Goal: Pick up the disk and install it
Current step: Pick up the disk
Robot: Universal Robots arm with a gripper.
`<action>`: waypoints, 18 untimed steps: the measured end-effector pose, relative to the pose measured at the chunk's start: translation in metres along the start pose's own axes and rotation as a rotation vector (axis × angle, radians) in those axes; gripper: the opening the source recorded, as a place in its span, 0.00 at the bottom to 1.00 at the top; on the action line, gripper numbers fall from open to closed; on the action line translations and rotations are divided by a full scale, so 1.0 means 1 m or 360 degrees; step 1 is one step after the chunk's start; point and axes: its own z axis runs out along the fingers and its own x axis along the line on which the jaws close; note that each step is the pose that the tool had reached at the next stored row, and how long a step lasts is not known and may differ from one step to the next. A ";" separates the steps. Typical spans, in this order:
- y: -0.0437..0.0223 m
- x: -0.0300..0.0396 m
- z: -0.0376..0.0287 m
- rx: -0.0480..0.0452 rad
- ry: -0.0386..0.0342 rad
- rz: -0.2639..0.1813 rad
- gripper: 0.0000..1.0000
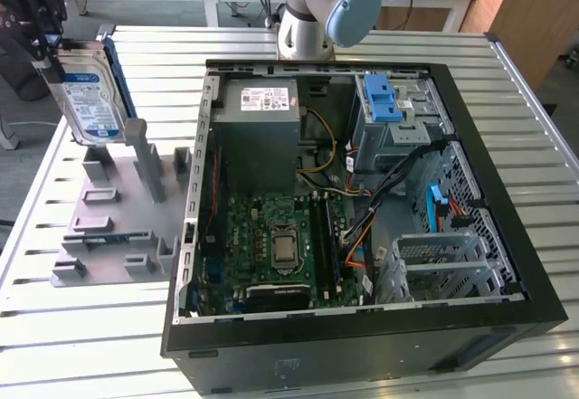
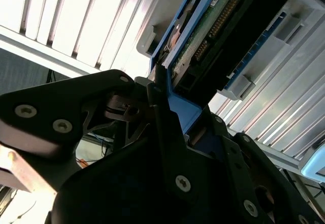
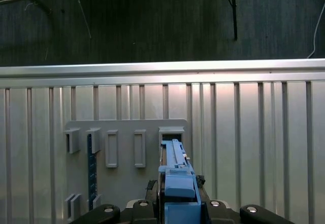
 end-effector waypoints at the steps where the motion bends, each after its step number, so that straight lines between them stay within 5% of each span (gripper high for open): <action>1: 0.0000 0.0000 0.0000 0.0000 0.0000 0.0000 0.36; 18: 0.0000 0.0002 -0.0069 0.0000 0.0000 0.0000 0.36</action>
